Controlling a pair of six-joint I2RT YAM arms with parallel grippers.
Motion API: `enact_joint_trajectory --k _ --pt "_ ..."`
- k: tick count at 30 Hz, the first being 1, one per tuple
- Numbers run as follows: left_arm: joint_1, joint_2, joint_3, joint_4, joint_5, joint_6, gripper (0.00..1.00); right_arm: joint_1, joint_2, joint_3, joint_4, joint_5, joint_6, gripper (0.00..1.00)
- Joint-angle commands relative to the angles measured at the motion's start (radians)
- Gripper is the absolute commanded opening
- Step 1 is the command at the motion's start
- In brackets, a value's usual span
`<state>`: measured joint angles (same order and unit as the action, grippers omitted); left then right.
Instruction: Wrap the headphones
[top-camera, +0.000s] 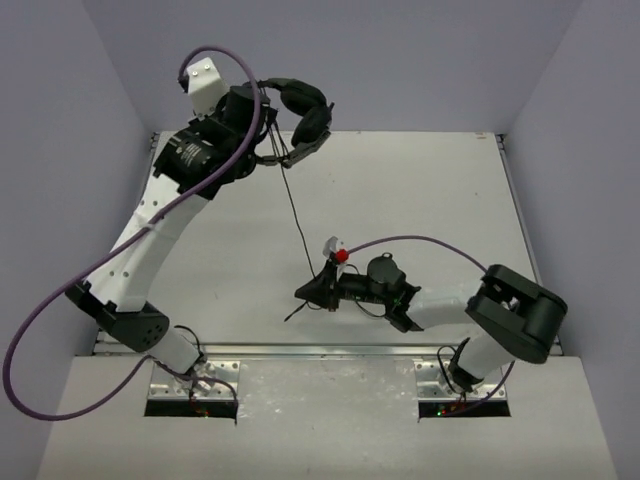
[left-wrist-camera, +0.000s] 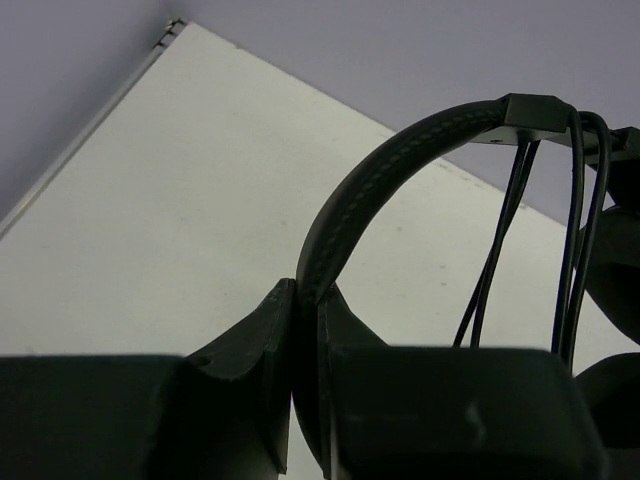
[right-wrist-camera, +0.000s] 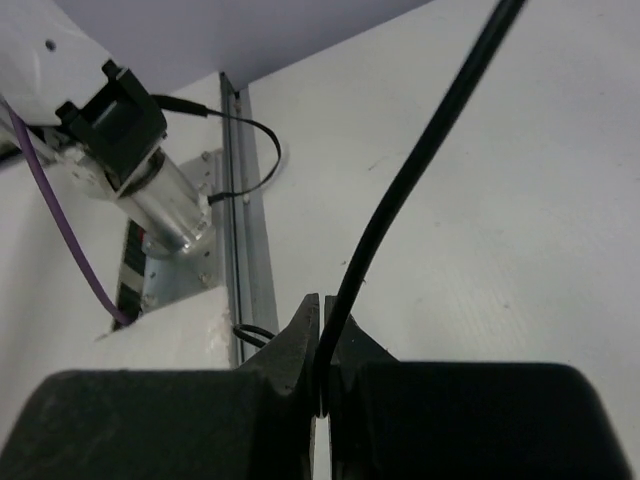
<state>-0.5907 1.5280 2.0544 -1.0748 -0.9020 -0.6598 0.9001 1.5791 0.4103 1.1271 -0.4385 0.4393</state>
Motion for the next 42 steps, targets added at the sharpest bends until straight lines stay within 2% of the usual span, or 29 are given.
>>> enact_joint_trajectory --k 1,2,3,4,6,7,13,14,16,17,18,20,21,23,25,27,29,32,37,42 --pt "0.049 -0.037 -0.055 0.119 -0.063 -0.066 0.0 0.08 -0.184 -0.027 -0.168 0.148 -0.153 0.01" --pt "0.067 -0.028 -0.068 0.122 -0.096 -0.072 0.0 0.132 -0.271 -0.004 -0.316 0.185 -0.186 0.01" --pt "0.077 -0.02 -0.079 0.115 -0.107 -0.093 0.0 0.16 -0.307 0.011 -0.381 0.248 -0.217 0.01" --pt "0.086 -0.009 -0.098 0.105 -0.145 -0.109 0.0 0.212 -0.339 0.036 -0.527 0.279 -0.273 0.01" --pt "0.086 0.012 -0.153 0.088 -0.178 -0.151 0.0 0.249 -0.418 0.122 -0.646 0.325 -0.336 0.01" --pt "0.085 0.015 -0.181 0.085 -0.196 -0.171 0.0 0.266 -0.456 0.19 -0.761 0.319 -0.353 0.01" --pt "0.083 -0.066 -0.463 0.15 -0.158 -0.282 0.0 0.272 -0.507 0.476 -1.103 0.348 -0.497 0.01" --pt "0.08 -0.092 -0.511 0.25 -0.138 -0.262 0.0 0.272 -0.504 0.511 -1.133 0.357 -0.516 0.01" --pt "0.057 -0.177 -0.69 0.405 -0.051 -0.106 0.0 0.269 -0.481 0.608 -1.228 0.452 -0.602 0.01" --pt "0.049 -0.21 -0.75 0.556 -0.019 -0.004 0.0 0.261 -0.473 0.637 -1.254 0.48 -0.632 0.01" --pt "0.04 -0.238 -0.866 0.628 0.076 0.044 0.0 0.229 -0.456 0.663 -1.298 0.495 -0.681 0.01" --pt "0.034 -0.316 -0.966 0.782 0.168 0.153 0.01 0.172 -0.436 0.746 -1.349 0.498 -0.718 0.01" --pt "0.022 -0.34 -1.064 0.841 0.261 0.192 0.0 0.114 -0.417 0.787 -1.384 0.498 -0.752 0.01" --pt "-0.023 -0.406 -1.154 0.993 0.32 0.311 0.0 0.076 -0.4 0.818 -1.403 0.545 -0.8 0.01" --pt "-0.131 -0.42 -1.24 1.052 0.353 0.374 0.0 0.054 -0.364 0.854 -1.411 0.608 -0.89 0.01" --pt "-0.185 -0.401 -1.274 1.092 0.472 0.434 0.0 0.03 -0.335 0.901 -1.434 0.682 -0.956 0.01" --pt "-0.219 -0.356 -1.29 1.083 0.54 0.454 0.0 -0.013 -0.298 0.918 -1.429 0.721 -1.007 0.01" --pt "-0.259 -0.341 -1.3 1.033 0.563 0.457 0.0 -0.084 -0.257 0.918 -1.397 0.753 -1.044 0.01" --pt "-0.284 -0.456 -1.301 0.972 0.528 0.41 0.0 -0.214 -0.281 0.812 -1.253 0.768 -1.054 0.01" --pt "-0.291 -0.577 -1.28 0.898 0.684 0.352 0.0 -0.302 -0.304 0.748 -1.143 0.748 -1.042 0.01"
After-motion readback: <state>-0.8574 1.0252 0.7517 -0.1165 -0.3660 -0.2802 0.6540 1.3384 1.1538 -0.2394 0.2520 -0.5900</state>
